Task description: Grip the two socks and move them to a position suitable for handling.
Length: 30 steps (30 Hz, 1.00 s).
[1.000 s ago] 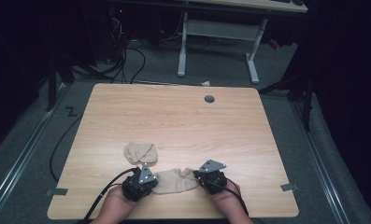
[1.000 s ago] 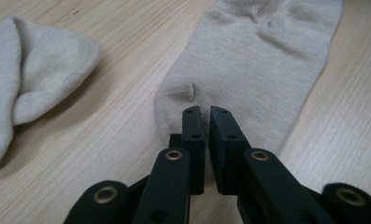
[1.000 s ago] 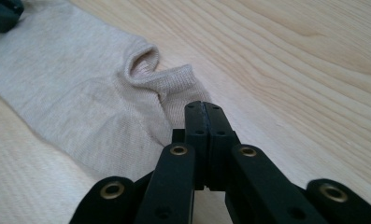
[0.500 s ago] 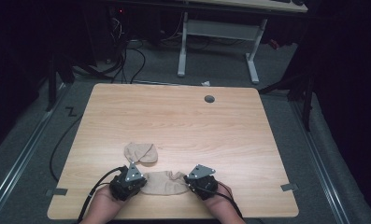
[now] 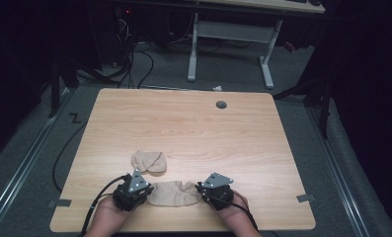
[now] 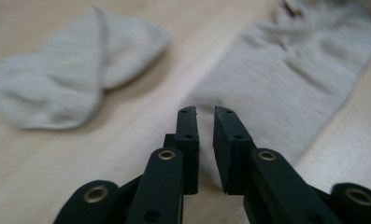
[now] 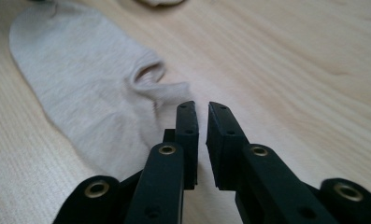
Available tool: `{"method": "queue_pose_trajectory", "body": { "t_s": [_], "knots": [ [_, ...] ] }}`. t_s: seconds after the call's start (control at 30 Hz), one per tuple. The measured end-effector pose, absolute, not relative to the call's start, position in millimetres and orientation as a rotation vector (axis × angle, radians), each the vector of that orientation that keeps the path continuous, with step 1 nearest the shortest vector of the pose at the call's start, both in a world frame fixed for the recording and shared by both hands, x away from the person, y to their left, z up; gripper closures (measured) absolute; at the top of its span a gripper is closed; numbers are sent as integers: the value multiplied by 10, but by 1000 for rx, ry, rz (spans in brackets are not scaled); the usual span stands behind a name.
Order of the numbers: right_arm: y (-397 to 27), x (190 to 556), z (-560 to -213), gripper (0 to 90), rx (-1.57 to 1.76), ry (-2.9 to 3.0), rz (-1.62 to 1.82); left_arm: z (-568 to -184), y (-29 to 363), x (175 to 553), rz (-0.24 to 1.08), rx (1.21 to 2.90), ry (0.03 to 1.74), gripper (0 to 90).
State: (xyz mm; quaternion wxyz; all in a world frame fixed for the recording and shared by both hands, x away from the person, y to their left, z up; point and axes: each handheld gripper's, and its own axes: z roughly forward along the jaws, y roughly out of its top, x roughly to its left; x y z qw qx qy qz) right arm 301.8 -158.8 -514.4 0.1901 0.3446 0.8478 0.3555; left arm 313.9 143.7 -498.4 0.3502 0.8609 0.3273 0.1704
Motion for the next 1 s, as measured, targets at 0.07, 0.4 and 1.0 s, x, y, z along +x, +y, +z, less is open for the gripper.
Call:
{"method": "queue_pose_trajectory", "body": {
  "t_s": [0.07,0.4,1.0],
  "knots": [
    [-1619,3024,-5129,831,971,2366,1010,-4945,1530,3169,464,2186,886,785],
    [-1682,3065,-5134,830,999,2349,1010,-5083,1800,3444,500,2097,1091,602],
    [-1675,3085,-5157,826,1006,2365,991,-5128,1379,3884,427,2071,1079,616]
  ]
}}
